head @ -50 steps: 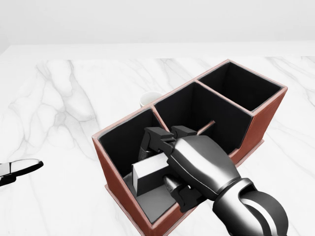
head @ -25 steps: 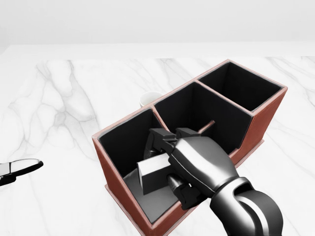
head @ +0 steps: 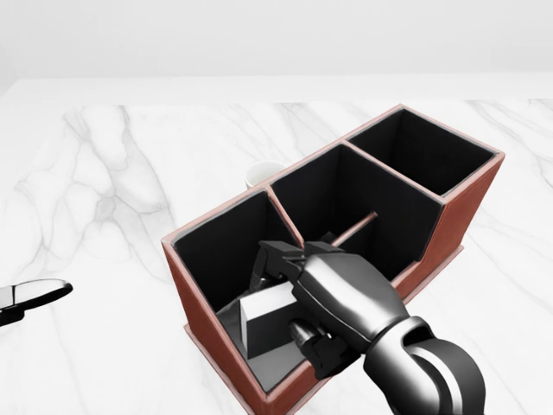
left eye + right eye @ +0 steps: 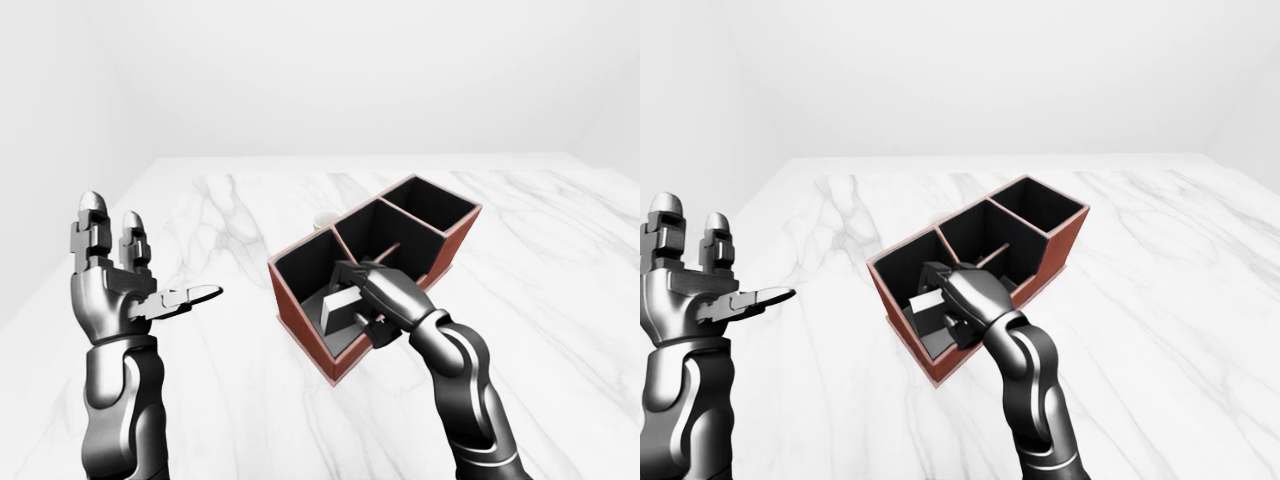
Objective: Pick up the book and place it in the left compartment of the caddy.
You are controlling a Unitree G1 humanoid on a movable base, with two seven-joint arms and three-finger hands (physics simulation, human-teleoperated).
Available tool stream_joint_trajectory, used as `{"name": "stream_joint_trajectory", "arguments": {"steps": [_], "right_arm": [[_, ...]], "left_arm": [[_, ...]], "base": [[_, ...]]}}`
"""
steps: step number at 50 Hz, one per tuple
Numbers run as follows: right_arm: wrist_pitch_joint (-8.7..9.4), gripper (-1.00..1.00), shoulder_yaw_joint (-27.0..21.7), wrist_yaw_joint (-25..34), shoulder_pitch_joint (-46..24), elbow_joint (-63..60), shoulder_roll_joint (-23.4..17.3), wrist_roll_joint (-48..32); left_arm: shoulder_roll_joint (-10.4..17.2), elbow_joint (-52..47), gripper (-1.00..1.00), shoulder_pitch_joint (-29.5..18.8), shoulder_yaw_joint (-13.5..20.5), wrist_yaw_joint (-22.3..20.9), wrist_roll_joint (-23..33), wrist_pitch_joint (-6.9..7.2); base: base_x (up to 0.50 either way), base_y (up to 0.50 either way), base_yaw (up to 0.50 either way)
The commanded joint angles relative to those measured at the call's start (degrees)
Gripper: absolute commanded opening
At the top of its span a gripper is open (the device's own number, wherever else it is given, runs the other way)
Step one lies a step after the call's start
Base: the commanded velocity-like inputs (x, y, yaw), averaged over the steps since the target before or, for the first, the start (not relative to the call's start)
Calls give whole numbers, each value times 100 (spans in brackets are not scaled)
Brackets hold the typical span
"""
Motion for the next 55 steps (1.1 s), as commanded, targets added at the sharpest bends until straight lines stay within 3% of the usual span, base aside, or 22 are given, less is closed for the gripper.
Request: {"name": "stream_joint_trajectory", "arguments": {"steps": [1, 32, 46, 47, 48, 49, 50, 51, 52, 55], "right_arm": [[0, -100, -28, 0, -30, 60, -1, 234], [0, -100, 52, 0, -71, 193, 99, -530], [0, -100, -37, 0, -113, 539, 142, -516], [0, -91, -56, 0, -133, 542, 137, -506], [0, -50, -60, 0, -134, 544, 135, -511], [0, -26, -47, 0, -105, 548, 112, -521], [0, -18, -40, 0, -81, 540, 122, -527], [0, 33, -42, 0, -86, 543, 125, -535], [0, 100, -42, 0, -81, 541, 125, -534], [0, 100, -39, 0, -53, 546, 117, -537]], "left_arm": [[1, -34, 100, 7, 22, 1, -15, 0], [3, -20, 100, -8, 14, 5, -16, 0], [15, -19, 100, -17, 27, 14, -34, 0], [11, 0, 100, -16, 21, 10, -26, 0], [13, -3, 100, -17, 19, 11, -27, 0], [11, 1, 100, -20, 13, 13, -24, 0], [7, -2, 100, -10, 9, 7, -22, 0], [8, -16, 100, -7, 11, 9, -24, 0], [6, -5, 100, -5, 11, 4, -20, 0], [13, 7, 100, -18, 13, 9, -24, 0]], "base": [[0, 0, 0], [0, 0, 0], [0, 0, 0], [0, 0, 0], [0, 0, 0], [0, 0, 0], [0, 0, 0], [0, 0, 0], [0, 0, 0], [0, 0, 0]]}}
